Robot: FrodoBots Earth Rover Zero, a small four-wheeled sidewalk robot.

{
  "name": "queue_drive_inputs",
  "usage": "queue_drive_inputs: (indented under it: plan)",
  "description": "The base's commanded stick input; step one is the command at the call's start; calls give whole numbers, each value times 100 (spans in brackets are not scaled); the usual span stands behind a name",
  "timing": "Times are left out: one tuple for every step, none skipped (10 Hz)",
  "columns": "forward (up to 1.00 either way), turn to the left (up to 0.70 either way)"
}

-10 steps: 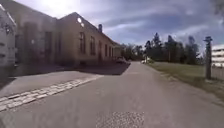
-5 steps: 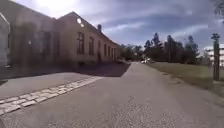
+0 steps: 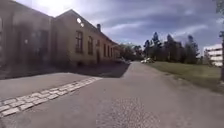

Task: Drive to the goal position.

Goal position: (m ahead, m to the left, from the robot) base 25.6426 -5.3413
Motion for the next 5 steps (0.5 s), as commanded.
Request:
queue_drive_inputs:
  plan:
    - [70,6]
    - [70,6]
    - [70,6]
    - [70,6]
    - [70,6]
